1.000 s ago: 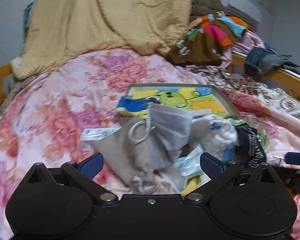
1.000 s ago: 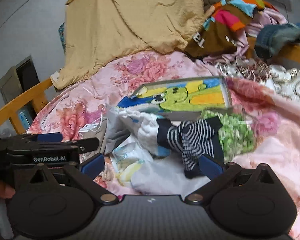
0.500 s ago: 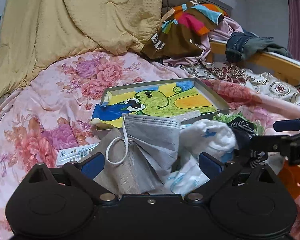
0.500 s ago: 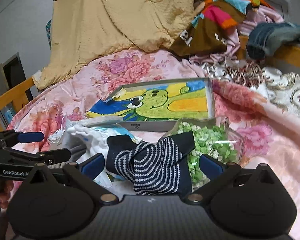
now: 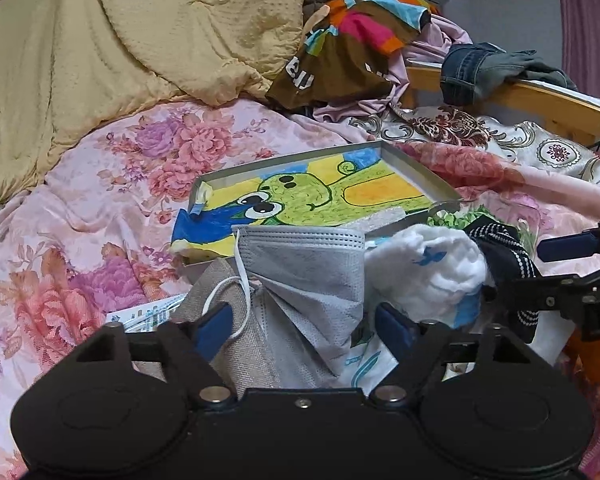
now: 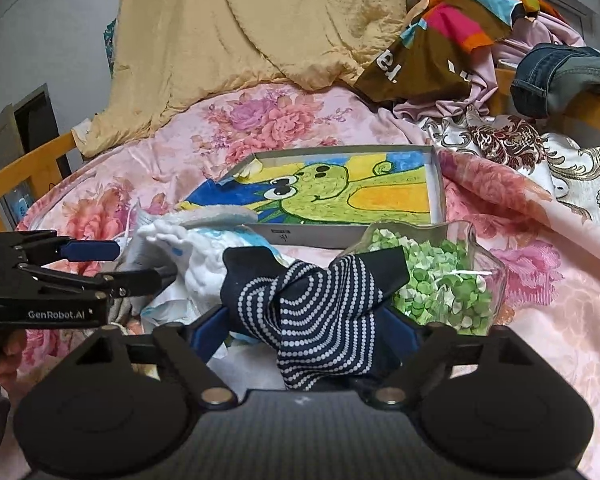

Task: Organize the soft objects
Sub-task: 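Grasp the grey face mask with the left tool while the right tool grasps the striped sock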

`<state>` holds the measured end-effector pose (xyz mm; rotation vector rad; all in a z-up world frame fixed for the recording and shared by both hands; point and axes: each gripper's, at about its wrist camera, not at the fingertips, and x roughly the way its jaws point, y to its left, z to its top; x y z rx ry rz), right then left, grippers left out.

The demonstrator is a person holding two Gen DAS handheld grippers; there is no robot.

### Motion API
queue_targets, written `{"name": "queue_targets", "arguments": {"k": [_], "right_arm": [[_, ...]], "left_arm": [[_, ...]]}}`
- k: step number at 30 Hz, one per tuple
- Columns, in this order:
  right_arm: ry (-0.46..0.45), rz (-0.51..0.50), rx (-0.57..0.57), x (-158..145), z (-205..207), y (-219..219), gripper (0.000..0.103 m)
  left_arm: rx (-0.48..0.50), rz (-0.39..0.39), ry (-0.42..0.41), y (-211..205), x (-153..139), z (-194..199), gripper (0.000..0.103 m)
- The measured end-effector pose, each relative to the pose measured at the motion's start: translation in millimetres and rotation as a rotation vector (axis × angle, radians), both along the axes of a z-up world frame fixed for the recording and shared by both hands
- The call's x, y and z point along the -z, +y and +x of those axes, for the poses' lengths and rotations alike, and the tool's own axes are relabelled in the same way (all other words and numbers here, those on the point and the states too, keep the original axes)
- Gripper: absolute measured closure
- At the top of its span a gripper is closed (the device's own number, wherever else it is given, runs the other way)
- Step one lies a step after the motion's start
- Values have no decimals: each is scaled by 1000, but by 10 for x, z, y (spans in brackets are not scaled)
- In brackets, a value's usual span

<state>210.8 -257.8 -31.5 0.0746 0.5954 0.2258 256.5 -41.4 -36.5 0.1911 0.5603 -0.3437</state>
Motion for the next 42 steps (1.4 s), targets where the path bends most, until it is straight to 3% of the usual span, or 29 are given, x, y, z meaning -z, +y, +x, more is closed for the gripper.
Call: {"name": "queue_targets", "arguments": {"k": [7,10,12,15,20,36,42], "right_arm": [[-3,27,-3,-5,-21,-38,39],[9,51,-14,-3,-13,-52,53],[16,61,-20,0,-9,-56,71],[15,80,-32,-11,-23,-56,82],[14,161,-94,-56,-65,-61,90],[-45,410,-199,-233,-256,-253,95],[-87,455,-208,-290,-326,-293,99]], "left_arm": [[2,-18,39,-9,30,15,65],[-11,-36,63,-6,51,32,76],[-18,-58,76,5,53,44,87],[-21,-96,95,15,40,53,90],[-16,-131,102,-1,4,-14,96],[2,-286,118,104,-295,-466,99],[10,-341,119,152,-391,-603,99]]}}
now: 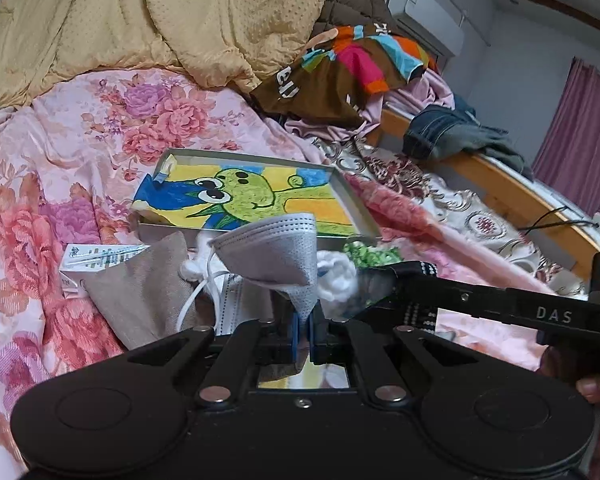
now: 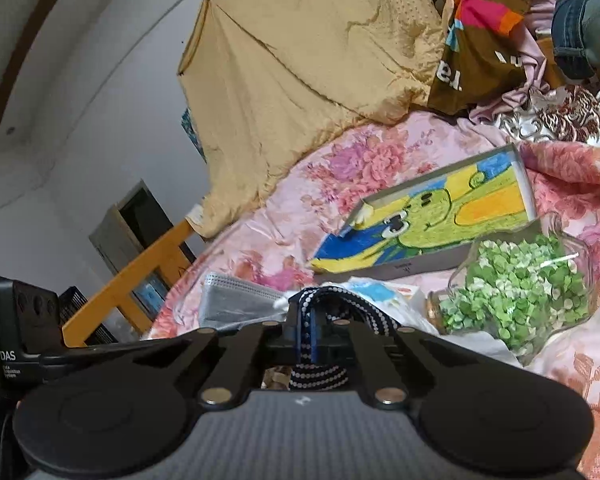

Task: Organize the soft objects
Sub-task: 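Grasp the grey face mask with the left tool while the right tool grasps the striped sock, then carry the mask with the left tool into the tray while the right tool drops the sock there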

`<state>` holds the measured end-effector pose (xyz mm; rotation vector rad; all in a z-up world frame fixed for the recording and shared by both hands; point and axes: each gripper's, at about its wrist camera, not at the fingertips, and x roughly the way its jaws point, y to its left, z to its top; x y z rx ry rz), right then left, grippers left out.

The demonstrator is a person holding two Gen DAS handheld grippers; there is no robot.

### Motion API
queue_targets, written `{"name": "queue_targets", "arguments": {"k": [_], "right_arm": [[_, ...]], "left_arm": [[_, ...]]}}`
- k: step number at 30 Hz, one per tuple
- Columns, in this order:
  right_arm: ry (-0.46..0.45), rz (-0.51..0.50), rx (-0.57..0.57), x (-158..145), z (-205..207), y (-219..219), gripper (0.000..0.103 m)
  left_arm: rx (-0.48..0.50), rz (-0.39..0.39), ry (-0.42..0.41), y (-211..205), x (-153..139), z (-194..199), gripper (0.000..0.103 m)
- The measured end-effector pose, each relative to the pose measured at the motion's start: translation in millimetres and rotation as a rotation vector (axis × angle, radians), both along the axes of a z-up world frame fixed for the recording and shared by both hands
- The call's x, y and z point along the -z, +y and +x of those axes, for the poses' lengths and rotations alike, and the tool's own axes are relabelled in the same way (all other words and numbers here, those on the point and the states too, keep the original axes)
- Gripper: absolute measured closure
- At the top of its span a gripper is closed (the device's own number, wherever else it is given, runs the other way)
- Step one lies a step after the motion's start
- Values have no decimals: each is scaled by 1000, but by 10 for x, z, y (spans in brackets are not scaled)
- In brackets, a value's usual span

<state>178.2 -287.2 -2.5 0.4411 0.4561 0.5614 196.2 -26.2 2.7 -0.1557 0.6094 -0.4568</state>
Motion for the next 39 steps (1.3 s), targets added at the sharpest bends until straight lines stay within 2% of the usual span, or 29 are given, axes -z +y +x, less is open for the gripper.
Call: {"name": "queue_targets", "arguments": {"k": [10,16,20,24,28,31,37,39], "right_arm": [[-113,60,10,-108,-140,-23,99],[-139,67,60,-147,-152,-61,99],[-165,69,110,-196,-93,-78,99],[-190,68,146,-262,42,-47,99],[-203,50,170,-338,320,-28,99],[-195,54,208,-402,675,-41,99],[-131,113,288,-333,1374,-110,99],[-132,99,297,-292,1521,-113,99]], "left_arm": [[24,-21,-58,-63,-297,-112,99],[51,-37,-112,-61,-521,-149,99],[48,-50,-125,-54,-592,-59,99],[55,-20,-154,-100,-626,119,99],[54,6,-172,-168,-637,389,99],[44,21,-169,-226,-624,619,99],[8,30,-127,-315,-480,1171,99],[1,41,-110,-346,-388,1366,98]]}}
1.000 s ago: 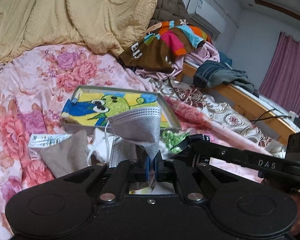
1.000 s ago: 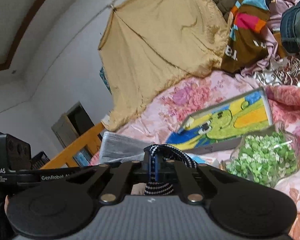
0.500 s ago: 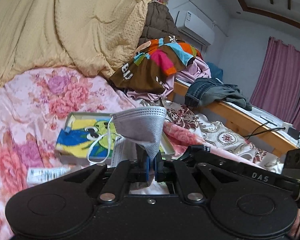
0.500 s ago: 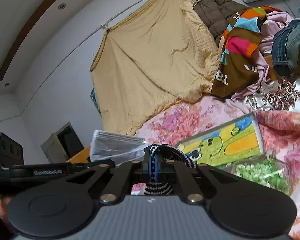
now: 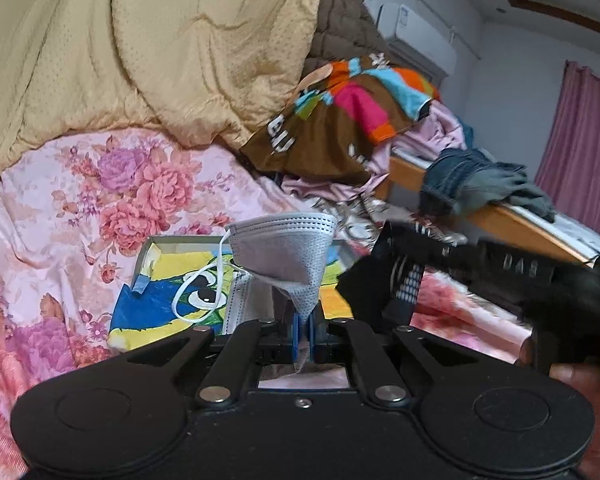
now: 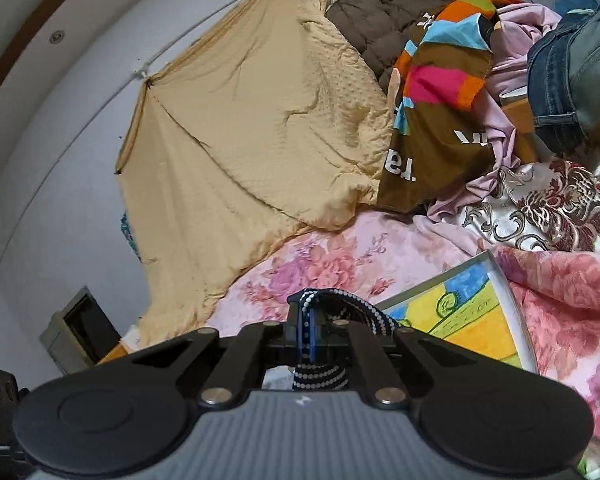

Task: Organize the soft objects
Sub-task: 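Carry the mask with the left tool into the tray while the right tool drops the sock there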

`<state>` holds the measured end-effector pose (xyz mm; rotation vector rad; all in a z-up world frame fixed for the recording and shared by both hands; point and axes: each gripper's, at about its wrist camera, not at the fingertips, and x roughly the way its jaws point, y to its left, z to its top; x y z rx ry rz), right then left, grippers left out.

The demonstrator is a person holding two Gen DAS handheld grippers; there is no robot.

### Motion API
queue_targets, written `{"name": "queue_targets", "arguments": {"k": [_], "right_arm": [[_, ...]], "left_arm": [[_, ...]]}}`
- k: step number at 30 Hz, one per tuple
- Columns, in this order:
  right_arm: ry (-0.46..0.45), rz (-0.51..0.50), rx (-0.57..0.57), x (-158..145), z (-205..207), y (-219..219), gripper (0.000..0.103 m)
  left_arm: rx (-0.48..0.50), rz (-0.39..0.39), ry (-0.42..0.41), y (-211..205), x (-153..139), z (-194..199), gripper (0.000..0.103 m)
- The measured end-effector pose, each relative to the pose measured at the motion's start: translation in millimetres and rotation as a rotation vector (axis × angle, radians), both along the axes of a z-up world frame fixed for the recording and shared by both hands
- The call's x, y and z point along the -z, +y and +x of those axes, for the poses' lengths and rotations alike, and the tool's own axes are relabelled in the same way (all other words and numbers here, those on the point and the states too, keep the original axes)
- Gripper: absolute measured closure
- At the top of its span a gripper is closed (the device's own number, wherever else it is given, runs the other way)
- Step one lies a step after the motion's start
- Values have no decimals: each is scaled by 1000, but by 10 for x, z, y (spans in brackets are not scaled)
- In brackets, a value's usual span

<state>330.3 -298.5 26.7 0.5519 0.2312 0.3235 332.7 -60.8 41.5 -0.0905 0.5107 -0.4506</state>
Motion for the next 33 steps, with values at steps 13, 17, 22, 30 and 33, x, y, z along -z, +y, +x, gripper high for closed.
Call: {"name": "queue_targets", "arguments": {"k": [13,17,22,30,33], "right_arm": [[188,-1,49,477,676,-59,99],[275,7,53,632,792,-63,99],[335,13,40,742,889,-32,95],[379,-10,20,756,917,36,69],[390,-4,15,737,910,10,58]], "left_arm": [[-50,-48,120,-252,686,1045,98],[-71,-71,176,-292,838,1202,98],[-86,-82,240,-268,965,1309,96],[-96,-66,251,-228,987,1256,83],[-106,-66,246,-205,958,1217,68]]}}
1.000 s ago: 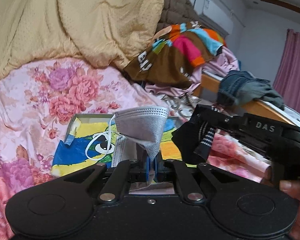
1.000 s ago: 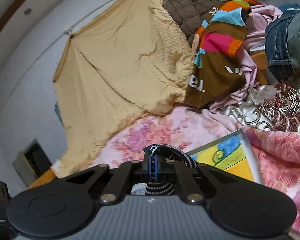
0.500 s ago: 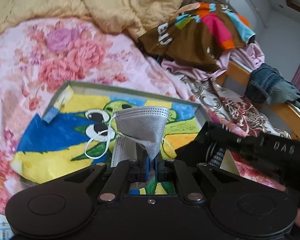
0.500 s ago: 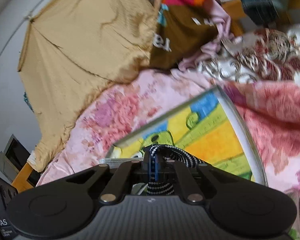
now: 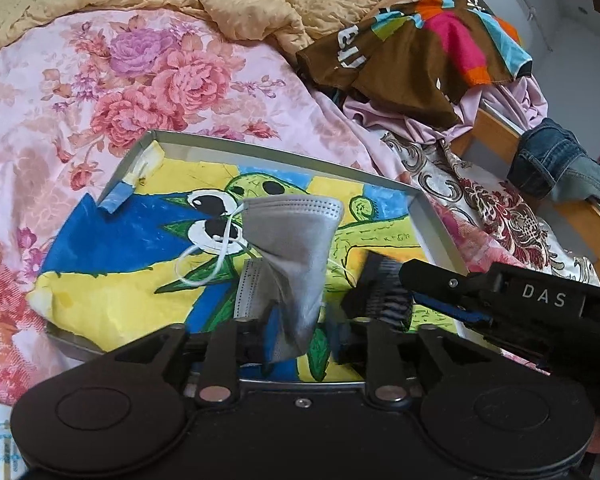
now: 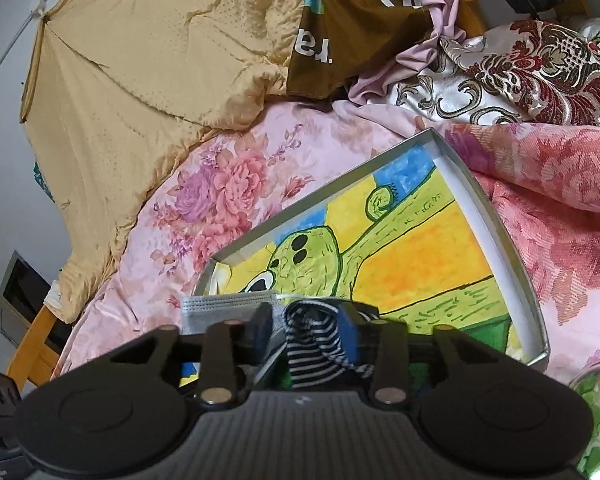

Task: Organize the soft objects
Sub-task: 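Carry the mask with the left tool into the tray while the right tool drops the sock there, then withdraw both open tools from the tray back toward the pile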

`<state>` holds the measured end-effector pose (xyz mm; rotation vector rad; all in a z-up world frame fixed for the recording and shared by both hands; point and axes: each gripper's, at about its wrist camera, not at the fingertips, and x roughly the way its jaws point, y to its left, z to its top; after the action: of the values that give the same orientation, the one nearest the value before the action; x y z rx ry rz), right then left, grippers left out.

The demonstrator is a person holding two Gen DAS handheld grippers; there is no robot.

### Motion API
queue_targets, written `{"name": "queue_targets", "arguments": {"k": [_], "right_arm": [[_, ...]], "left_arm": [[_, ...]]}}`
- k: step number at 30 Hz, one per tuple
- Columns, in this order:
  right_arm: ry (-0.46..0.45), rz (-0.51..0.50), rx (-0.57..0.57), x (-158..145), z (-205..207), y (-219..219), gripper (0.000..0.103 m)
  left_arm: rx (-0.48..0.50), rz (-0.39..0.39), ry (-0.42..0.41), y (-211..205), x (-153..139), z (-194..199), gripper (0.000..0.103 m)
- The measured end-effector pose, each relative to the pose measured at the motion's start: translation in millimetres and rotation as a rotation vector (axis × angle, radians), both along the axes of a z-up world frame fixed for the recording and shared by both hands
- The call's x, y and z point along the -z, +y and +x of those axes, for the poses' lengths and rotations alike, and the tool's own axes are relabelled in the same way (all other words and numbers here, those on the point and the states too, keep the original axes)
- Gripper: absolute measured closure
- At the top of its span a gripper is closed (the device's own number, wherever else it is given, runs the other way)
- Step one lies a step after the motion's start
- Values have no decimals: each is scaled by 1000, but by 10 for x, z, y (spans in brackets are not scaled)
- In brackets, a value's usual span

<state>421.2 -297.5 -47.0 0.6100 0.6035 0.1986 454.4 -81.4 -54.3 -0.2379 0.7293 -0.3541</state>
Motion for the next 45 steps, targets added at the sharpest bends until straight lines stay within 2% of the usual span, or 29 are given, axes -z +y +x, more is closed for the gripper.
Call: {"name": "queue_targets", "arguments": {"k": [4,7,8,10,12,15,23,31,45], "right_arm": [[3,-1,-3,-72,-37,-30,47],[-16,-10,-8,-163,-100,-41,35],[-30,-20,-7,-206,-137,-40,31],[-55,-50,-1,-292,-211,-38,26],[-81,-95,0,-394,-311,-20,18],[-121,-153,6,-546,-495,15,12],[-209,-295,-8,-826,-1052,218,4],[-303,-406,-18,-1006,-1601,463,0],[-364,-448,19,-838,-2570,604,0]], "left_arm": [[-13,7,-15,30,-68,-84,58],[-36,14,-41,67,-150,-187,42],[-47,20,-52,82,-185,-233,36],[-59,29,-73,107,-258,-323,32],[-76,32,-98,151,-351,-424,23],[-110,7,-127,240,-490,-572,15],[-157,6,-217,419,-815,-1081,5],[-187,21,-271,598,-899,-1751,1],[-218,54,-323,750,-910,-2621,1]]}}
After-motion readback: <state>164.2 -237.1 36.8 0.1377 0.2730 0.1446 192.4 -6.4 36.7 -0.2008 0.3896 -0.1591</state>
